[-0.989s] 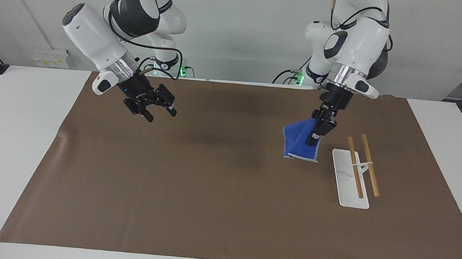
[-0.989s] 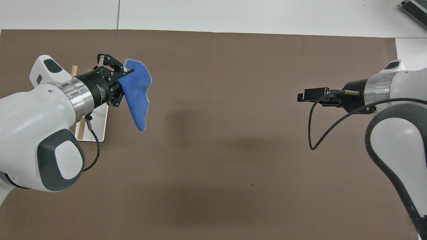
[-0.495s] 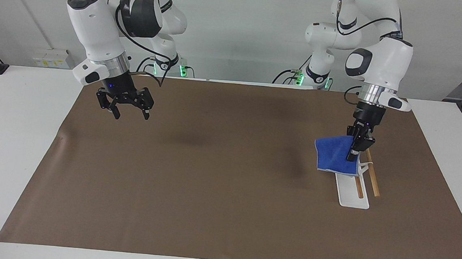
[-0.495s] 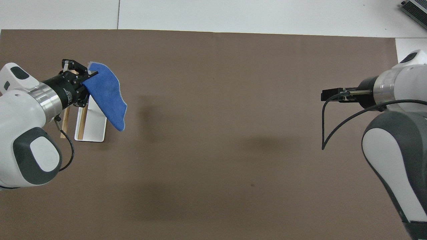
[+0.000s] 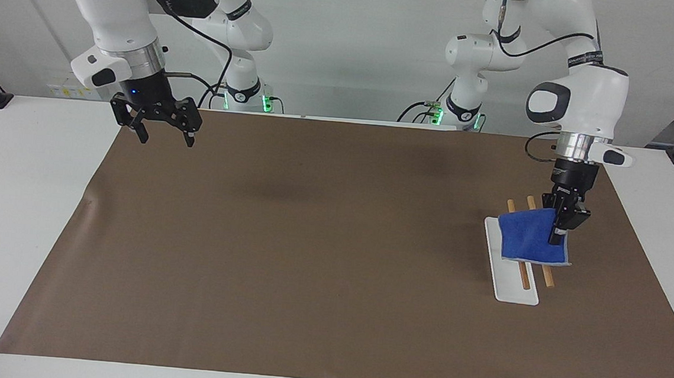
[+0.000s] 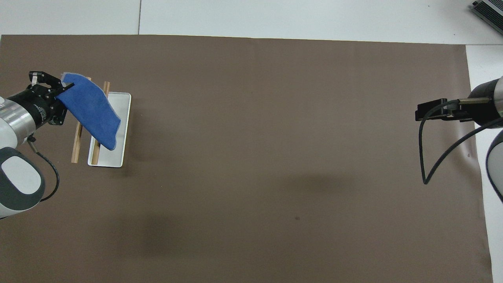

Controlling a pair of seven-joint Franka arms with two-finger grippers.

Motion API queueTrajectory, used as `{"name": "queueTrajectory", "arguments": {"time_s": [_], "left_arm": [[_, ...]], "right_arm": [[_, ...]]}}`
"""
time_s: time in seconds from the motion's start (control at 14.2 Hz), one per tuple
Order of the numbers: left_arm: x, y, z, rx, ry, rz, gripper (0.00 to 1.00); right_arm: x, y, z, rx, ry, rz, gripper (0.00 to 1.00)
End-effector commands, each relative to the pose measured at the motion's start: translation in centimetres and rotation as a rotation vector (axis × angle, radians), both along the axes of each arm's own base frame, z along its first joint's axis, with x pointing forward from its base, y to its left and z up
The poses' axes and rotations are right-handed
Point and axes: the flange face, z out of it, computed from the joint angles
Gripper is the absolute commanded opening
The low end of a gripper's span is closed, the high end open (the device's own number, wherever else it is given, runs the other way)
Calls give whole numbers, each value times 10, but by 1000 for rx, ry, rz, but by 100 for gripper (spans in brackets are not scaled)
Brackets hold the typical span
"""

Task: Right arm passes towel to left arm to hang
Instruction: 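Carry the towel over the sticks with the left gripper while the right withdraws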

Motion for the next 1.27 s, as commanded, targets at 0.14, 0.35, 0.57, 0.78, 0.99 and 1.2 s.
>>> {"name": "queueTrajectory", "arguments": {"time_s": [0.14, 0.35, 0.57, 0.78, 0.99, 1.2], "left_arm": [[0, 34, -12, 27, -4, 46, 0], [-3, 56, -17, 26, 11, 83, 0], [-12, 65, -29, 26, 33, 102, 2], [-14, 78, -32, 13, 45, 134, 38], [-15, 83, -30, 8, 45, 147, 60], [-19, 105, -30, 4, 53, 185, 62]], "right_arm": [[5, -22, -12, -40, 48, -41, 100], [-9, -38, -18, -21, 104, -63, 100], [-17, -40, -17, -14, 114, -70, 100], [-23, -38, -18, -13, 110, -69, 100], [-22, -34, -16, -14, 106, -57, 100], [-23, -36, -17, -14, 109, -60, 100]]}}
